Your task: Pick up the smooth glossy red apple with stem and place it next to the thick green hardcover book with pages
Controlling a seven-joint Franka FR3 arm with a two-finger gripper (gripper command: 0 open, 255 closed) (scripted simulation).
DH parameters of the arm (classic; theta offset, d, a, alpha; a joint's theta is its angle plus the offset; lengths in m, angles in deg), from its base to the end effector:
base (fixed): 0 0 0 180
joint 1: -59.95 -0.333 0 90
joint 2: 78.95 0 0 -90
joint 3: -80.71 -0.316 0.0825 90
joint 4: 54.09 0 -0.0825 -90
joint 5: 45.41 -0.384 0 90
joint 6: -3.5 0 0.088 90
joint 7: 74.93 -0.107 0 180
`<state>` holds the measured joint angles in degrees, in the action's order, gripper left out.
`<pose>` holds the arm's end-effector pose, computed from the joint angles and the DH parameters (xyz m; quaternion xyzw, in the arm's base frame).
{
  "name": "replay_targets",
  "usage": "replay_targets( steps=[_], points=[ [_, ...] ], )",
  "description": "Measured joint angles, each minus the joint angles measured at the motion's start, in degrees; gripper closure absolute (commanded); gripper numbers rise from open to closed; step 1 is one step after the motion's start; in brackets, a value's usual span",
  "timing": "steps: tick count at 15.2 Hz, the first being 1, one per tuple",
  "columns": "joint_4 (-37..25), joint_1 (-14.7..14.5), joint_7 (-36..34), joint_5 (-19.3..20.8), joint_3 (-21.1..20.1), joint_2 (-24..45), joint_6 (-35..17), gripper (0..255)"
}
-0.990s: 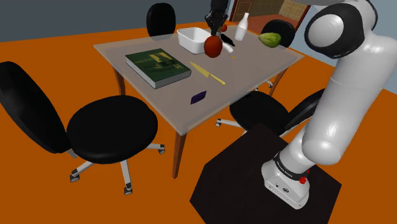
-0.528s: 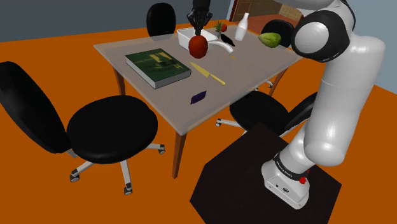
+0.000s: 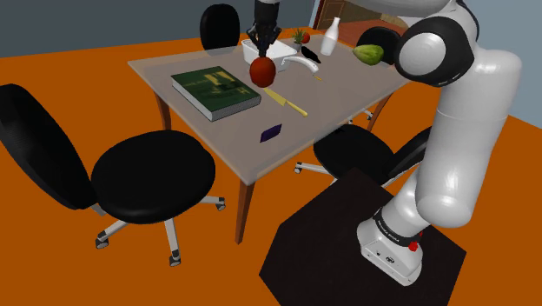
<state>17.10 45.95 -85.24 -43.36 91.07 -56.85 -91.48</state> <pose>0.6704 0.0629 0.5543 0.9973 -0.0498 0.0240 0.0490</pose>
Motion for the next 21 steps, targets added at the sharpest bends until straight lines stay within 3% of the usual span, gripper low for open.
replay_targets(
  steps=[21],
  points=[
    [16.4, -0.4, -1.2, 0.2, -0.2, 0.0, -16.4, 255]
  ],
)
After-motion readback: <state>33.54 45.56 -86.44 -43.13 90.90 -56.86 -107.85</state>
